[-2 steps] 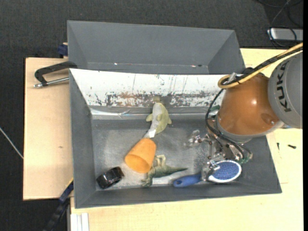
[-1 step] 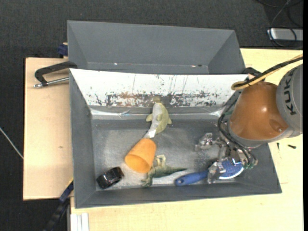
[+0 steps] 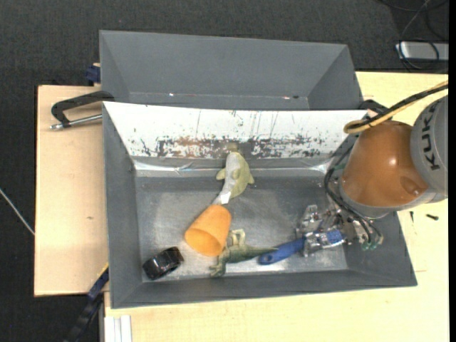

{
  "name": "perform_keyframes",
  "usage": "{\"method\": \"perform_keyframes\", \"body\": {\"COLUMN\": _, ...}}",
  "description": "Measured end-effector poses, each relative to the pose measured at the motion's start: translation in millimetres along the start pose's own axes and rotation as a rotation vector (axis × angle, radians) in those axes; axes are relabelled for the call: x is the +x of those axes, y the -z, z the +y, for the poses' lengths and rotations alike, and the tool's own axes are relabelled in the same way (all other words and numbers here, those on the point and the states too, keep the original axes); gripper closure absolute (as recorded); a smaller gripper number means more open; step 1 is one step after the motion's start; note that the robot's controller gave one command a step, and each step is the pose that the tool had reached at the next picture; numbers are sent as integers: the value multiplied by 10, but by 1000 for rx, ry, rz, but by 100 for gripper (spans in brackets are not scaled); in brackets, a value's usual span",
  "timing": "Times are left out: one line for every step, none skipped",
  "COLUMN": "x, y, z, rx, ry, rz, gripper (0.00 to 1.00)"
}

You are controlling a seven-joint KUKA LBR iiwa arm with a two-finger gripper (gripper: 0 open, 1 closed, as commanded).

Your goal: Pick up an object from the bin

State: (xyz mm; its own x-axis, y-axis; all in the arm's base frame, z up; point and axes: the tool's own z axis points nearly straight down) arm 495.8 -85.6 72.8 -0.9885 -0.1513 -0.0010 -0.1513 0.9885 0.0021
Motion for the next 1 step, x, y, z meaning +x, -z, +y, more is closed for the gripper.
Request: {"method": "perform_keyframes", "body": {"x": -160, "y": 1337, "z": -299, "rx": 7, "ry": 24, "rz": -12, "gripper": 100}}
